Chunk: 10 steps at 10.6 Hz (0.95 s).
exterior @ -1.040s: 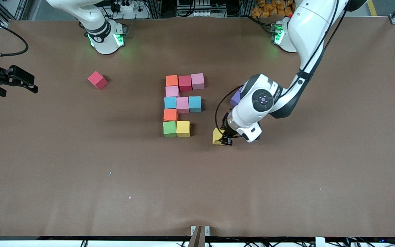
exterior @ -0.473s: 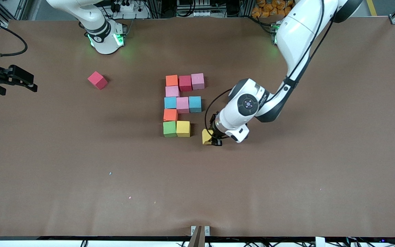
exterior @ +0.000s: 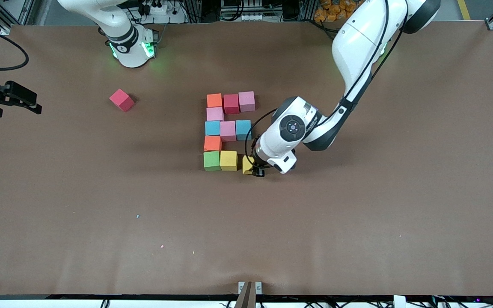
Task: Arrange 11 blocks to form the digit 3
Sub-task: 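Carry the second yellow cube toward the first yellow cube, then place the second yellow cube beside the first and open the left gripper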
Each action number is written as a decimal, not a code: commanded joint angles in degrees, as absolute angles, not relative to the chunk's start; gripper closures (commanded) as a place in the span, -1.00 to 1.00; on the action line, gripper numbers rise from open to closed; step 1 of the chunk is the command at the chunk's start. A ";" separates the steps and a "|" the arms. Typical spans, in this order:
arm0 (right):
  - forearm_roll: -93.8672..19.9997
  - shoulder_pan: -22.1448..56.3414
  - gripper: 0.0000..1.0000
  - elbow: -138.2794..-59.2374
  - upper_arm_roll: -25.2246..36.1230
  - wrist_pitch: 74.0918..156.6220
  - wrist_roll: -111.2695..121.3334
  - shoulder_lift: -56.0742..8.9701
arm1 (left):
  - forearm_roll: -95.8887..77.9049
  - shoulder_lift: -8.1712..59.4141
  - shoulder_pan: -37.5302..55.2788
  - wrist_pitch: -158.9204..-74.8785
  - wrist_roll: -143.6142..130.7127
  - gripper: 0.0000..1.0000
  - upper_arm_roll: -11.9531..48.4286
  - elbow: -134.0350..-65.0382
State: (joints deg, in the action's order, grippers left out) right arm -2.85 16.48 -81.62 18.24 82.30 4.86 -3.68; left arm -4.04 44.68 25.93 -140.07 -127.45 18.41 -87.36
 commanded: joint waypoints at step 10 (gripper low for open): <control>-3.69 13.45 -1.00 -80.68 13.98 82.35 5.19 -3.52 | -4.39 46.14 29.09 -139.22 -128.32 0.64 17.67 -86.31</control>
State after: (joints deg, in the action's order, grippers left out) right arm -2.94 14.81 -81.57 15.73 82.56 4.87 -3.67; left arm -4.04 46.00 28.82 -140.05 -127.48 18.04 -87.05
